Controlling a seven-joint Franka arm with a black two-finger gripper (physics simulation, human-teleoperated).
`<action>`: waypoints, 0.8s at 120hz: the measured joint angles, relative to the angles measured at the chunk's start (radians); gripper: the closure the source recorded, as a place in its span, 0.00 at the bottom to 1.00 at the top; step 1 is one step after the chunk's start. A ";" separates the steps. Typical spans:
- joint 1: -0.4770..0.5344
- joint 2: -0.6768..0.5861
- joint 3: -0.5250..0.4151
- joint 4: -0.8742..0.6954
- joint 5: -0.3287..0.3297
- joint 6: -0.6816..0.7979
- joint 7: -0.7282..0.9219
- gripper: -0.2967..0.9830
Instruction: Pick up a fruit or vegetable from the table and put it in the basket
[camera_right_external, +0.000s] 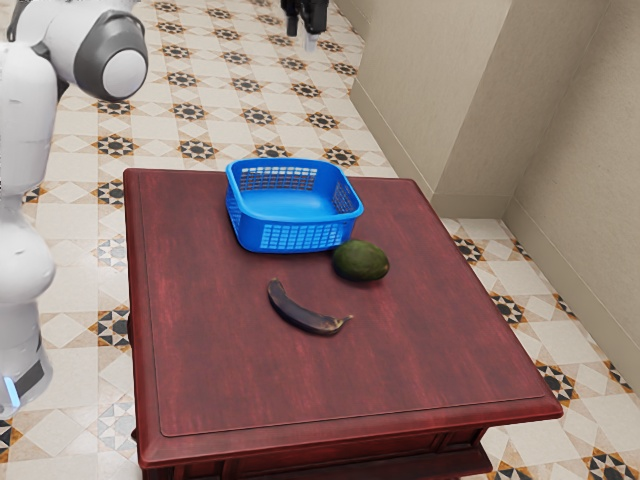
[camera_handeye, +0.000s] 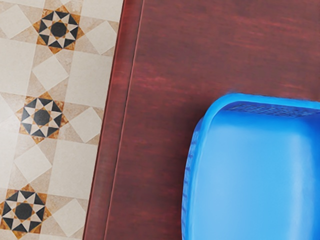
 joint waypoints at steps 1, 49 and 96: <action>-0.002 0.004 -0.001 0.000 0.000 0.002 0.000 0.23; -0.138 0.043 -0.038 -0.005 0.005 0.046 0.225 0.23; -0.326 -0.001 -0.096 -0.376 0.068 0.275 0.560 0.23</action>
